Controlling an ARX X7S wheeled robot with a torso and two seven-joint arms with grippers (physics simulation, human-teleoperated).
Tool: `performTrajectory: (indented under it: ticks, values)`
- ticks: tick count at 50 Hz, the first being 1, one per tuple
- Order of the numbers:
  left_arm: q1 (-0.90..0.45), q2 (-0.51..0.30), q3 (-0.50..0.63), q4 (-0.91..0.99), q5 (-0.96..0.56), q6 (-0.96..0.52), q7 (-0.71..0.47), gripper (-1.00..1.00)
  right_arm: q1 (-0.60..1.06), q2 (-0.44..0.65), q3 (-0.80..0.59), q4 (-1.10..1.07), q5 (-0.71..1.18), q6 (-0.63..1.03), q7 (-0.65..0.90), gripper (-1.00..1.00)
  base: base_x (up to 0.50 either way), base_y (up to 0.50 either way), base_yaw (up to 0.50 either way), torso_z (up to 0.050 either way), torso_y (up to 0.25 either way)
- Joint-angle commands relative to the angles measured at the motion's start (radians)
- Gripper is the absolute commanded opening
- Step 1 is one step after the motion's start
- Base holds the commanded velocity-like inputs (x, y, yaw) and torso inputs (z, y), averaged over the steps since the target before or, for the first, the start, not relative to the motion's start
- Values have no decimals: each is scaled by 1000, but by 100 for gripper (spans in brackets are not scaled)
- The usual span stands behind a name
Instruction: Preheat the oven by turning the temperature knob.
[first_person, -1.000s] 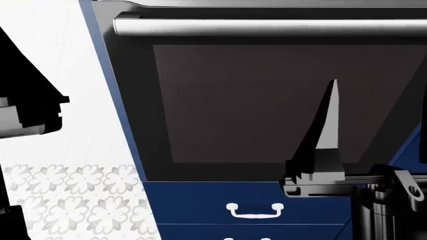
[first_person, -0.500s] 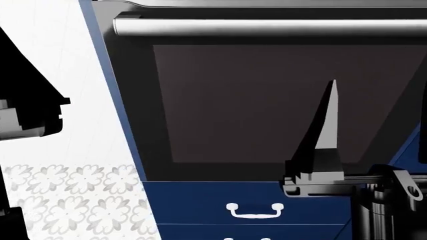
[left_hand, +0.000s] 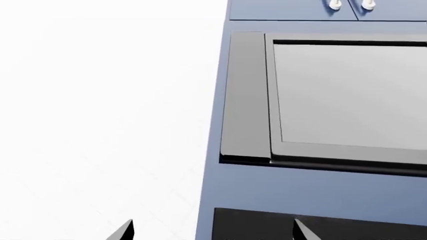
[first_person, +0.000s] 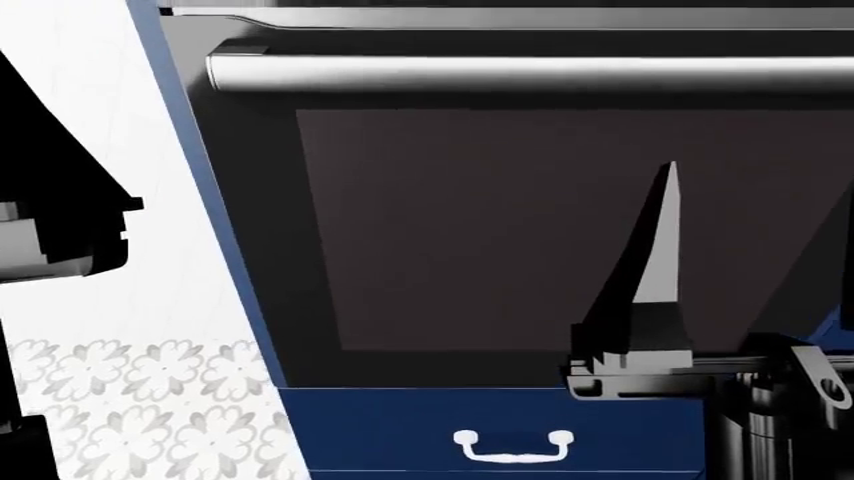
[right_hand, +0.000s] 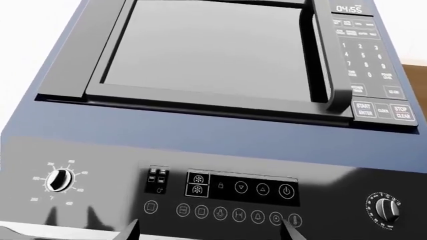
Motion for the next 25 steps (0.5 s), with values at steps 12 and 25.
performTrajectory:
  ticks: [12,25]
  values:
    - [-4,-19,-1,7,-20,-1,-21,100,5,0,-19,0,-29,25,-3,100,78,0,0,0,0]
    - [-169,-317,167,49,-222,66,-338,100,0,-1,-24,0,-30,16,2,100,0,0,0,0,0]
